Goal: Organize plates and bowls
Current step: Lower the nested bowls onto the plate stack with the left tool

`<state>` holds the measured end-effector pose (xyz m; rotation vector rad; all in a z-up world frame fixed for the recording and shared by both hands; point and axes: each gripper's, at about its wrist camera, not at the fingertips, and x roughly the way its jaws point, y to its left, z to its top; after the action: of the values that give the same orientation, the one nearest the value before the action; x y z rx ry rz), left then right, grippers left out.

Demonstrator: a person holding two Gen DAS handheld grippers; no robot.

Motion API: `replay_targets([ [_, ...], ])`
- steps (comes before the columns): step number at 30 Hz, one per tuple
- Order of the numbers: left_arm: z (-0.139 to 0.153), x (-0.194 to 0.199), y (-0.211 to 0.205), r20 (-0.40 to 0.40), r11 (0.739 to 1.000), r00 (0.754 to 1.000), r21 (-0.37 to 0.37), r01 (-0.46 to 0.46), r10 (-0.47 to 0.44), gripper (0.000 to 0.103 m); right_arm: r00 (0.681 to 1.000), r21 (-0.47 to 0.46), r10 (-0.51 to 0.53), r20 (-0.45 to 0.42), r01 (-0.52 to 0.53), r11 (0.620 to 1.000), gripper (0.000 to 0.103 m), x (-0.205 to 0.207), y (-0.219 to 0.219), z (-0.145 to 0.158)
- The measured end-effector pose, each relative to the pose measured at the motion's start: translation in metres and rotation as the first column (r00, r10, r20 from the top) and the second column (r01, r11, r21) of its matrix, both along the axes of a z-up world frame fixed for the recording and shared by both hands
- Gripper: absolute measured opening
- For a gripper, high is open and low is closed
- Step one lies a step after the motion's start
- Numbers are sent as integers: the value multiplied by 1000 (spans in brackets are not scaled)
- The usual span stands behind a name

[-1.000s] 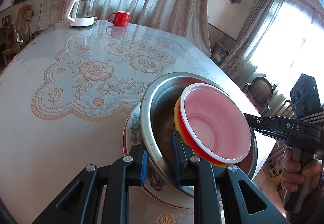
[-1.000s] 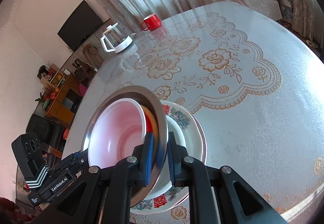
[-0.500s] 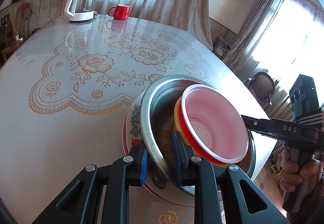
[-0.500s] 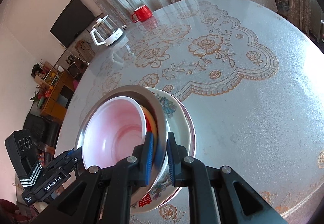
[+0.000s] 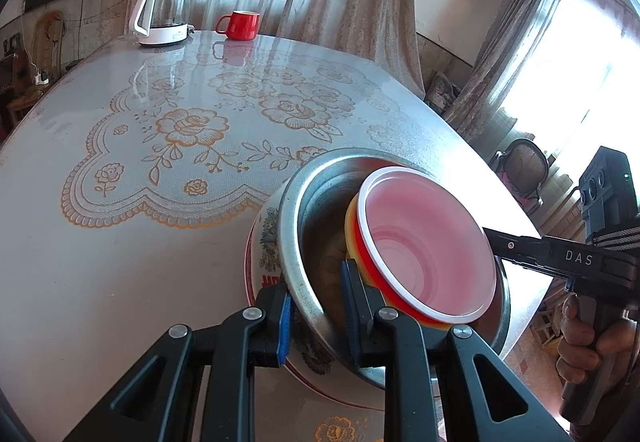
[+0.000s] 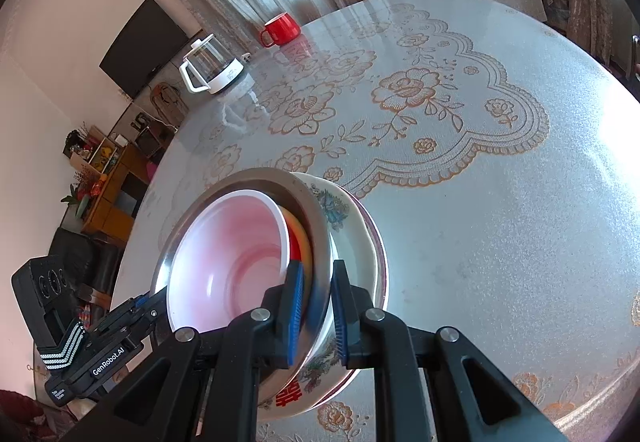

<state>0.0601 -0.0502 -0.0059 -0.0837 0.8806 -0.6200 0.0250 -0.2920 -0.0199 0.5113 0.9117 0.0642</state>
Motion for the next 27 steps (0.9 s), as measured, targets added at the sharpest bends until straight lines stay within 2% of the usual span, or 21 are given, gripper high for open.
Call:
replay_targets([
  [11,0,-2,0,18,1000,1000,9,-1,1,23,1000,-44,-2,5,2,999,13,-3,5,2],
  [22,0,-4,1,25,1000,1000,10,-1,1,25,1000,-8,-5,-4,5,1000,16,-7,4,0],
  [27,3,-8,4,48,1000,999,11,-7,6,26,1000,-68,2,8,-1,998,13,-11,12,3],
])
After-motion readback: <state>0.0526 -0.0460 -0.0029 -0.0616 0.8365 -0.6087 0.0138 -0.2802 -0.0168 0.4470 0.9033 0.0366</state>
